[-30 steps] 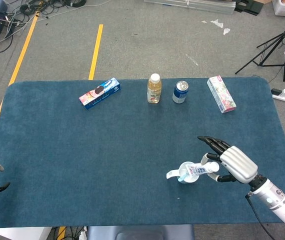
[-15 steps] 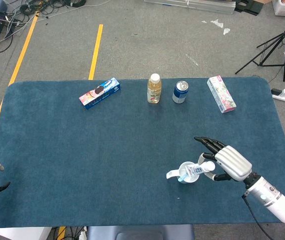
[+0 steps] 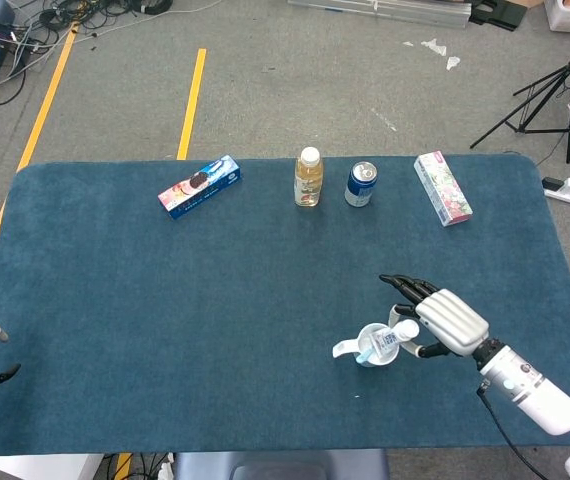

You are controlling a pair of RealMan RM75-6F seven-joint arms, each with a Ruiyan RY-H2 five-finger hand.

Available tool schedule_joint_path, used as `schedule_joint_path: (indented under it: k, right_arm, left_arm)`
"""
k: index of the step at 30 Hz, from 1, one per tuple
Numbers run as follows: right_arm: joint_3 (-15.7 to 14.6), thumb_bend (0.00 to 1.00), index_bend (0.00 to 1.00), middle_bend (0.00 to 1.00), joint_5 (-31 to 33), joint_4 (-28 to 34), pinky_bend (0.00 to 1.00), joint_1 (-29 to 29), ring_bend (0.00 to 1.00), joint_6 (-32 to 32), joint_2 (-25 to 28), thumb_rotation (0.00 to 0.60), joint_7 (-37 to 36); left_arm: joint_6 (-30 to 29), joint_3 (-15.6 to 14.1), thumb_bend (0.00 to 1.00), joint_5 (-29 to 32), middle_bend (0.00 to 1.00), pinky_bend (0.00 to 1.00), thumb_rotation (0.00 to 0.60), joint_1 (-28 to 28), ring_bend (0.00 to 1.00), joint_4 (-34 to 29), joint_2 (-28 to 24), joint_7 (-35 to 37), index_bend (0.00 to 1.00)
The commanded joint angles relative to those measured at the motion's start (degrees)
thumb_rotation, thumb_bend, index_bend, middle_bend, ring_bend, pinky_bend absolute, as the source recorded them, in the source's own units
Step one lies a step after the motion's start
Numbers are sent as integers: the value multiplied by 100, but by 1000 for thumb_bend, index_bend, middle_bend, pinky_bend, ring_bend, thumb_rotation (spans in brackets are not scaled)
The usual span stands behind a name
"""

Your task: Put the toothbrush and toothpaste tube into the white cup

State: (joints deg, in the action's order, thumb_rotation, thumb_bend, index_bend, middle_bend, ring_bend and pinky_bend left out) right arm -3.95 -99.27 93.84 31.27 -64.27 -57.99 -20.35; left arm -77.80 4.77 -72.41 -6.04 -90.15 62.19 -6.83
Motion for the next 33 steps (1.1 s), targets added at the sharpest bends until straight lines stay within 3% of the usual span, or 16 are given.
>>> schedule_joint_path:
  k: [1,28,33]
  right_arm:
    - [34,248,607,9,59,25,162,72,0,132,-43,600,81]
    - [1,248,607,9,213,-156,154,318,0,696,-358,600,113]
    - [-25,248,567,9,181,-153,152,341,0,710,-369,600,84]
  left_arm:
    - [-1,1,0,-1,250,305,600,2,247,-1,-6,12,469]
    - [-31,1,0,-39,250,306,600,17,246,-21,-40,83,468]
    - [-47,-4,0,-54,251,306,600,26,246,-33,-46,86,468]
